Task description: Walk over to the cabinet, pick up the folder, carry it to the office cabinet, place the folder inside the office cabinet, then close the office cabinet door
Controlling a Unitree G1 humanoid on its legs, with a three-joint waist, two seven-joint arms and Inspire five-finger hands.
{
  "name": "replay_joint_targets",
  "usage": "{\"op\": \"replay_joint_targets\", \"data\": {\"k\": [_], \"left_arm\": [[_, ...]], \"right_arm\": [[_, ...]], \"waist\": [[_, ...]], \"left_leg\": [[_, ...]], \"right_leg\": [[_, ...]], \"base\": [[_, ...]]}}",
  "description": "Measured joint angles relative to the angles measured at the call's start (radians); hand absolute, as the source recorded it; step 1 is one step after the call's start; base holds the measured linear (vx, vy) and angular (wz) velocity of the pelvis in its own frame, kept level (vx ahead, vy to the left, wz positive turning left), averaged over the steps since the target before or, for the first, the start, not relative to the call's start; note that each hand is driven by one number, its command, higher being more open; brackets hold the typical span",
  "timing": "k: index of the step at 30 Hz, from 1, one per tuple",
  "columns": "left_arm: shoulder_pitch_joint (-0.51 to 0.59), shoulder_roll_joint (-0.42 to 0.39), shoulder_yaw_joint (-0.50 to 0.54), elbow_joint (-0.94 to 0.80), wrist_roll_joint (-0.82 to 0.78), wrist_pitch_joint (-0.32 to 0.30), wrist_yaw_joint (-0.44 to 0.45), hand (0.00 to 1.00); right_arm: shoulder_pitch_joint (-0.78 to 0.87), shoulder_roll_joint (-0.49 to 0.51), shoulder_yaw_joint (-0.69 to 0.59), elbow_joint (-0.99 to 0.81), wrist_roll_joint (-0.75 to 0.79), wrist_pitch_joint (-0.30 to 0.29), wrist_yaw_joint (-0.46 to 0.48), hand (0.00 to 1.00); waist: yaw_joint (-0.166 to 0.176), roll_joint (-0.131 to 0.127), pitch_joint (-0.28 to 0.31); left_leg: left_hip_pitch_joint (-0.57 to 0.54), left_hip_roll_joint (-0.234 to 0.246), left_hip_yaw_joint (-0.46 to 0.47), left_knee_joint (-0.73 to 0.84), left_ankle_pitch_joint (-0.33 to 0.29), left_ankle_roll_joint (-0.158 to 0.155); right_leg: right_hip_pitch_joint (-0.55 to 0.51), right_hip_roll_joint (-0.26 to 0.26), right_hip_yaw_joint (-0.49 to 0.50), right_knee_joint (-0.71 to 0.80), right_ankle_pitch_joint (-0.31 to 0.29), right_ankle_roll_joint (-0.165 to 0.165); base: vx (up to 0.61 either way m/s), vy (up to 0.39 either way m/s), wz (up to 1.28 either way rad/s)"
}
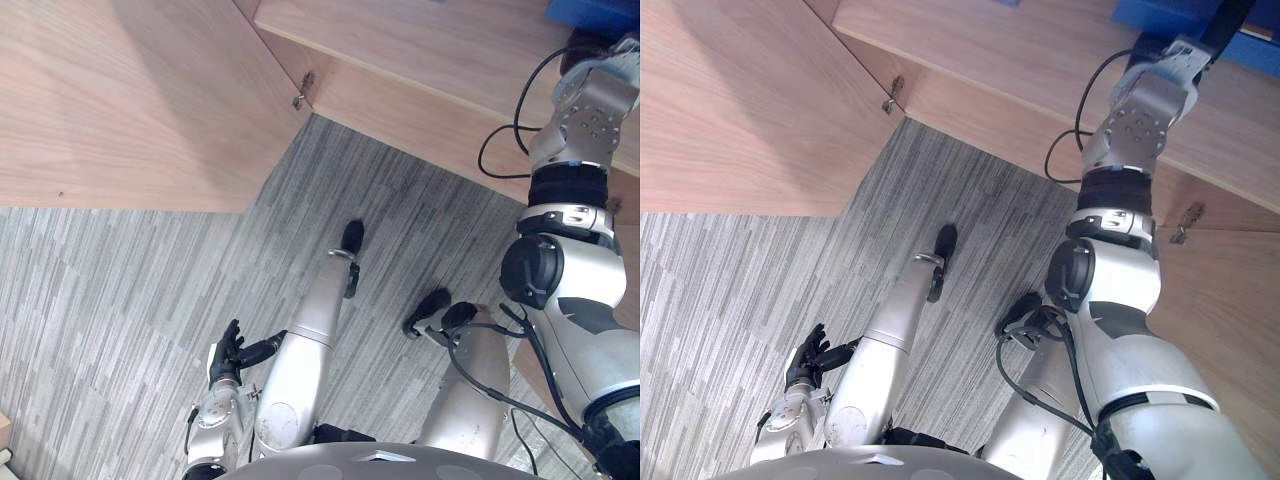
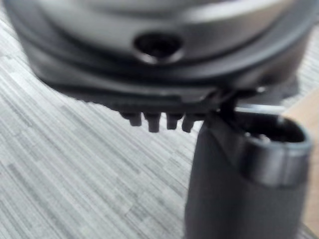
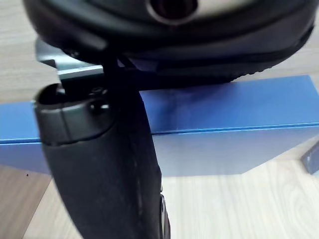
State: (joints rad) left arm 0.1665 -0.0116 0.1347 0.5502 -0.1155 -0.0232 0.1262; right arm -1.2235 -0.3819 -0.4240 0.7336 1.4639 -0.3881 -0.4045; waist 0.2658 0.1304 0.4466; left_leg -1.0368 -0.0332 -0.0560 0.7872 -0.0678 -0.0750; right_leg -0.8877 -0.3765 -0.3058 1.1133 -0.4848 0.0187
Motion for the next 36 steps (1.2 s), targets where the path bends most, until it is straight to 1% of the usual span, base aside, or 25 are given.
{"op": "replay_joint_targets", "data": {"k": [2, 4, 5, 6, 7, 8, 9, 11, 14, 15, 17, 18, 19, 21, 22, 24, 26, 27, 30, 32, 36], "left_arm": [[0.0, -0.001, 0.001, 0.01, 0.0, 0.0, 0.002, 1.0], [0.0, 0.003, 0.001, 0.021, 0.0, -0.001, 0.007, 1.0], [0.0, 0.008, 0.001, 0.029, 0.0, -0.003, 0.007, 1.0], [0.0, 0.01, 0.001, 0.034, 0.0, -0.005, 0.007, 1.0], [0.0, 0.01, 0.001, 0.036, 0.0, -0.008, 0.007, 1.0], [0.002, 0.013, 0.002, 0.041, 0.0, -0.018, 0.007, 1.0], [0.002, 0.017, 0.001, 0.043, 0.0, -0.02, 0.007, 1.0], [0.003, 0.027, 0.002, 0.056, 0.0, -0.021, 0.006, 1.0], [0.008, 0.035, 0.001, 0.067, 0.0, -0.024, 0.005, 1.0], [0.016, 0.039, 0.001, 0.067, -0.001, -0.029, 0.002, 1.0], [0.03, 0.044, 0.0, 0.066, -0.006, -0.039, -0.003, 1.0], [0.037, 0.049, -0.001, 0.069, -0.007, -0.041, -0.008, 1.0], [0.041, 0.051, -0.001, 0.069, -0.009, -0.041, -0.009, 1.0], [0.061, 0.058, -0.002, 0.069, -0.009, -0.044, -0.027, 1.0], [0.067, 0.059, -0.001, 0.069, -0.009, -0.044, -0.029, 1.0], [0.081, 0.062, -0.001, 0.075, -0.009, -0.046, -0.033, 1.0], [0.085, 0.066, -0.001, 0.093, -0.008, -0.045, -0.035, 1.0], [0.096, 0.069, 0.0, 0.098, -0.003, -0.045, -0.04, 1.0], [0.127, 0.073, 0.003, 0.11, 0.002, -0.044, -0.049, 1.0], [0.131, 0.077, 0.002, 0.125, 0.004, -0.04, -0.057, 1.0], [0.139, 0.082, 0.003, 0.132, 0.004, -0.04, -0.074, 1.0]], "right_arm": [[0.036, 0.007, 0.001, 0.0, -0.013, 0.01, -0.005, 1.0], [0.062, 0.024, 0.0, 0.001, -0.086, 0.039, -0.019, 1.0], [0.078, 0.033, 0.001, 0.006, -0.128, 0.069, -0.017, 1.0], [0.089, 0.033, 0.004, 0.019, -0.166, 0.099, -0.015, 1.0], [0.096, 0.033, 0.006, 0.02, -0.171, 0.112, -0.013, 1.0], [0.111, 0.032, 0.019, 0.037, -0.214, 0.142, -0.001, 1.0], [0.114, 0.032, 0.03, 0.054, -0.238, 0.153, 0.005, 1.0], [0.118, 0.032, 0.076, 0.104, -0.274, 0.188, 0.014, 1.0], [0.131, 0.022, 0.136, 0.141, -0.28, 0.213, 0.036, 1.0], [0.133, 0.011, 0.176, 0.17, -0.284, 0.223, 0.053, 1.0], [0.134, -0.014, 0.232, 0.202, -0.319, 0.249, 0.072, 1.0], [0.134, -0.037, 0.277, 0.223, -0.353, 0.276, 0.087, 1.0], [0.133, -0.05, 0.303, 0.237, -0.373, 0.289, 0.096, 1.0], [0.133, -0.098, 0.401, 0.285, -0.551, 0.36, 0.143, 1.0], [0.133, -0.106, 0.421, 0.294, -0.603, 0.378, 0.155, 1.0], [0.132, -0.143, 0.488, 0.324, -0.759, 0.42, 0.194, 1.0], [0.129, -0.159, 0.523, 0.345, -0.834, 0.437, 0.21, 1.0], [0.127, -0.163, 0.541, 0.362, -0.894, 0.447, 0.23, 1.0], [0.129, -0.165, 0.563, 0.393, -1.0, 0.463, 0.274, 1.0], [0.13, -0.169, 0.573, 0.402, -1.052, 0.467, 0.297, 1.0], [0.145, -0.2, 0.594, 0.401, -1.065, 0.468, 0.36, 1.0]], "waist": [[-0.004, -0.001, -0.014], [-0.015, -0.005, -0.018], [-0.026, -0.006, -0.018], [-0.028, -0.008, -0.02], [-0.029, -0.008, -0.02], [-0.032, -0.015, -0.024], [-0.035, -0.019, -0.027], [-0.049, -0.033, -0.033], [-0.053, -0.048, -0.043], [-0.055, -0.058, -0.048], [-0.059, -0.066, -0.052], [-0.065, -0.069, -0.053], [-0.066, -0.07, -0.053], [-0.077, -0.078, -0.057], [-0.08, -0.081, -0.059], [-0.084, -0.087, -0.062], [-0.084, -0.095, -0.067], [-0.084, -0.105, -0.074], [-0.084, -0.125, -0.087], [-0.085, -0.128, -0.089], [-0.082, -0.135, -0.093]], "left_leg": [[0.02, 0.002, -0.002, -0.027, 0.006, 0.0], [0.046, 0.007, 0.0, -0.059, 0.014, 0.005], [0.068, 0.007, 0.003, -0.084, 0.022, 0.008], [0.089, 0.009, 0.009, -0.109, 0.028, 0.011], [0.099, 0.01, 0.011, -0.12, 0.031, 0.012], [0.117, 0.01, 0.015, -0.145, 0.039, 0.014], [0.126, 0.011, 0.017, -0.159, 0.043, 0.014], [0.165, 0.011, 0.022, -0.206, 0.058, 0.017], [0.201, 0.011, 0.03, -0.251, 0.07, 0.02], [0.216, 0.011, 0.03, -0.272, 0.078, 0.02], [0.232, 0.012, 0.031, -0.3, 0.088, 0.021], [0.249, 0.011, 0.031, -0.327, 0.099, 0.022], [0.259, 0.011, 0.032, -0.341, 0.104, 0.022], [0.295, 0.008, 0.036, -0.402, 0.129, 0.024], [0.302, 0.008, 0.036, -0.416, 0.135, 0.023], [0.335, 0.006, 0.03, -0.477, 0.163, 0.018], [0.359, 0.005, 0.023, -0.52, 0.183, 0.015], [0.372, 0.005, 0.019, -0.546, 0.194, 0.011], [0.403, 0.004, 0.016, -0.602, 0.217, 0.009], [0.418, 0.003, 0.015, -0.625, 0.226, 0.008], [0.423, 0.003, 0.019, -0.636, 0.229, 0.01]], "right_leg": [[0.022, 0.007, -0.008, -0.032, 0.01, 0.004], [0.049, 0.015, -0.016, -0.07, 0.024, 0.003], [0.068, 0.017, -0.018, -0.094, 0.034, 0.006], [0.083, 0.02, -0.017, -0.116, 0.044, 0.007], [0.091, 0.022, -0.017, -0.128, 0.05, 0.007], [0.104, 0.025, -0.017, -0.15, 0.058, 0.01], [0.11, 0.027, -0.017, -0.162, 0.063, 0.01], [0.142, 0.032, -0.021, -0.202, 0.078, 0.013], [0.168, 0.034, -0.022, -0.237, 0.09, 0.017], [0.179, 0.038, -0.024, -0.259, 0.098, 0.018], [0.192, 0.043, -0.027, -0.282, 0.108, 0.02], [0.206, 0.045, -0.031, -0.302, 0.116, 0.022], [0.213, 0.046, -0.032, -0.312, 0.119, 0.022], [0.232, 0.047, -0.035, -0.343, 0.131, 0.024], [0.234, 0.047, -0.037, -0.35, 0.134, 0.024], [0.252, 0.048, -0.049, -0.371, 0.138, 0.022], [0.268, 0.048, -0.06, -0.383, 0.138, 0.022], [0.272, 0.048, -0.066, -0.389, 0.138, 0.021], [0.285, 0.049, -0.072, -0.405, 0.139, 0.021], [0.296, 0.049, -0.077, -0.415, 0.14, 0.021], [0.299, 0.051, -0.075, -0.428, 0.147, 0.025]], "base": [[0.06, 0.032, -0.01], [0.07, 0.044, -0.06], [0.09, 0.052, -0.09], [0.07, 0.041, -0.09], [0.08, 0.045, -0.1], [0.06, 0.033, -0.06], [0.07, 0.03, -0.04], [0.06, 0.003, -0.04], [0.05, -0.012, -0.05], [0.06, -0.015, -0.03], [0.06, -0.015, -0.01], [0.05, -0.012, 0.0], [0.07, -0.015, 0.0], [0.05, -0.009, 0.0], [0.04, -0.01, 0.02], [0.04, -0.022, 0.08], [0.02, -0.037, 0.12], [0.02, -0.037, 0.1], [0.01, -0.03, 0.06], [0.0, 0.0, 0.0], [0.0, -0.001, -0.01]]}}
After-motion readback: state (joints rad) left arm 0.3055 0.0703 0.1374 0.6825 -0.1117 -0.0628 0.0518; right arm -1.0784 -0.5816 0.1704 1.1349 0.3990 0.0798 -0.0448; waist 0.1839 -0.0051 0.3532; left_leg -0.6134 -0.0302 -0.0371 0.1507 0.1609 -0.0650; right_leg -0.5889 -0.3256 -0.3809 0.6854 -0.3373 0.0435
